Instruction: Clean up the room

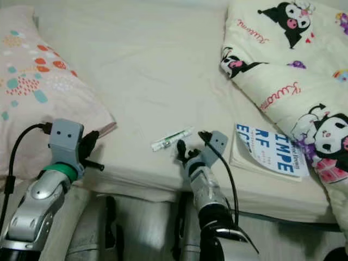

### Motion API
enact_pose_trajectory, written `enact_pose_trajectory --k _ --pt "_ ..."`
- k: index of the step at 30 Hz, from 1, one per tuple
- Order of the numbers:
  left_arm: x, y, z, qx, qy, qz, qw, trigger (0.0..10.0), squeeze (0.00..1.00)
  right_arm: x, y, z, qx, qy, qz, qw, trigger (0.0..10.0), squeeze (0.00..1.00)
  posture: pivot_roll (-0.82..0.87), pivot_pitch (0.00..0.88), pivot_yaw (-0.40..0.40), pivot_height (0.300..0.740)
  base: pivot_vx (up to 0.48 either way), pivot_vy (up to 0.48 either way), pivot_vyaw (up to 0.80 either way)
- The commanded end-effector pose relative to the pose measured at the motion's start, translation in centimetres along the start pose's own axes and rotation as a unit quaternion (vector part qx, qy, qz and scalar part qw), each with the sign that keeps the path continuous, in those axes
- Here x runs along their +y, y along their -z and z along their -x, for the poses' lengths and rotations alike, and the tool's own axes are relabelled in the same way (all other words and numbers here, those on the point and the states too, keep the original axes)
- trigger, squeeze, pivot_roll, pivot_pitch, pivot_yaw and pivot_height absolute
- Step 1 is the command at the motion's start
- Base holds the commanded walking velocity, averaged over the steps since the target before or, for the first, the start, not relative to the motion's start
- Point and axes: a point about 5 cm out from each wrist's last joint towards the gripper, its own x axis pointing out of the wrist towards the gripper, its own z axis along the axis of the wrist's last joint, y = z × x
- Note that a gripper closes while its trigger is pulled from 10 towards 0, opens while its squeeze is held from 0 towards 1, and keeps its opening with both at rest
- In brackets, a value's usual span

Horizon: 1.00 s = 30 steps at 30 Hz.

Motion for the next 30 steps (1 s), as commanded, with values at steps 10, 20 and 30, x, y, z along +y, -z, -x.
enact_pose_trajectory --k 10,20,30 --pt "0.8 0.6 1.6 0.032 -0.004 -0.012 0.999 10.0 0.0 0.4 0.7 -0.3 0.014 -0.019 -0.05 0.998 10.0 0.0 0.24 0.325 0.095 0.595 0.0 0.0 0.0" --pt "1.7 0.3 3.1 0.048 -0.013 -0.027 0.998 10.0 0.0 2.3 0.1 -1.4 0.039 -0.006 -0.079 0.996 10.0 0.0 0.3 0.372 0.106 0.595 0.0 0.0 0.0" --pt "2.1 0.3 3.9 0.061 -0.018 -0.032 0.997 10.0 0.0 2.6 -0.7 -1.9 0.069 0.036 -0.075 0.994 0.0 0.0 0.31 0.384 0.109 0.595 0.0 0.0 0.0"
